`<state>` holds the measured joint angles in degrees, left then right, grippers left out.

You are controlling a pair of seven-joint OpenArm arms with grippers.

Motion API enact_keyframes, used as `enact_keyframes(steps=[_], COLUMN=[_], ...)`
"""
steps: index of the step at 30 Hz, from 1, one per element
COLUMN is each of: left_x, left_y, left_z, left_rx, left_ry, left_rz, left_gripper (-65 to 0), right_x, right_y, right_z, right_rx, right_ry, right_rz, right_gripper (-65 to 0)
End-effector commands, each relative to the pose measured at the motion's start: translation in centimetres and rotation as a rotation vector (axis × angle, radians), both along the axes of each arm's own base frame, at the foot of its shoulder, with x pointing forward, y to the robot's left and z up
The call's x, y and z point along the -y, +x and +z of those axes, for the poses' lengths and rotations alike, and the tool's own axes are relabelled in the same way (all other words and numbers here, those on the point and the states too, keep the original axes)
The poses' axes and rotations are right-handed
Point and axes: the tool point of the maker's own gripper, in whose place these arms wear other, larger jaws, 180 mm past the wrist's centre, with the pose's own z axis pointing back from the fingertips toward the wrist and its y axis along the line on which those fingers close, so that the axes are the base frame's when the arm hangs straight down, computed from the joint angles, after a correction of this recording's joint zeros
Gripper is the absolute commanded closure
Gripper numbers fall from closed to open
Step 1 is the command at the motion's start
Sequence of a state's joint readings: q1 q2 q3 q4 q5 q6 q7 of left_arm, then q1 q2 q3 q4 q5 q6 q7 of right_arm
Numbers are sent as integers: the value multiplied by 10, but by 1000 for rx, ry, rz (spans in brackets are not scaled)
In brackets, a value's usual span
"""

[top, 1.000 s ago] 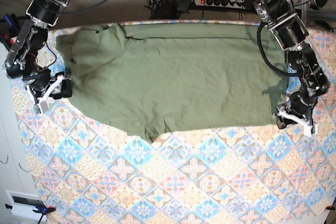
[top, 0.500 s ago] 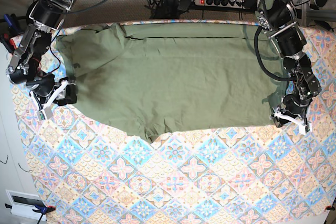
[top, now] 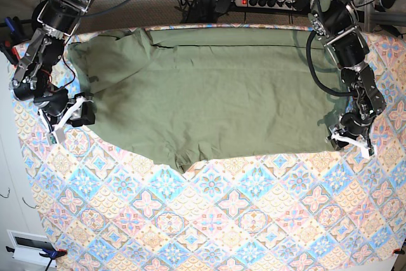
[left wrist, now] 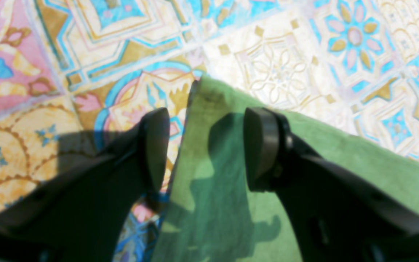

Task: Layout the t-shirt on the table in an organized manner, then fold the t-shirt properly
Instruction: 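Release the corners and grasp the shirt sides midway with both grippers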

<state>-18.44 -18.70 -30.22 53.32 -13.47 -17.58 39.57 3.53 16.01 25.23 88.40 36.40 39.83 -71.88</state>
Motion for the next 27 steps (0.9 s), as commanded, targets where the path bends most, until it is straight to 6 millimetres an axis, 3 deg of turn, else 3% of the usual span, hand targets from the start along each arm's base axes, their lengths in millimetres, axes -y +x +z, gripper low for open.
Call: enact_keyframes(steps=[1, 4, 8, 14, 16, 20, 25, 27], left_x=[-6, -4, -4, 26, 32, 27, 24, 22], left_y=[10, 0, -1, -3, -2, -6, -10, -10], left_z=[12, -11, -12, -20, -19, -8, -6, -5], left_rx=[35, -17, -6, -42, -38, -15, -10, -6], left_ry=[6, -34, -27, -84, -87, -43, -26, -24], left_rz=[8, 32, 39, -79, -118, -132, -134, -130], left_gripper=[-324, -324, -324, -307, -267, -127, -88, -43], right_x=[4, 5, 5, 4, 4, 4, 3, 1], right_y=[11, 10, 9, 9, 9, 9, 11, 11], right_z=[18, 17, 17, 17, 17, 17, 17, 16], right_rx=[62, 60, 59, 58, 58, 58, 60, 59], right_ry=[-4, -4, -4, -4, -4, -4, -3, 1], right_rz=[1, -1, -2, 1, 1, 1, 2, 3], right_gripper=[-224, -224, -224, -224, -224, -224, -224, -224])
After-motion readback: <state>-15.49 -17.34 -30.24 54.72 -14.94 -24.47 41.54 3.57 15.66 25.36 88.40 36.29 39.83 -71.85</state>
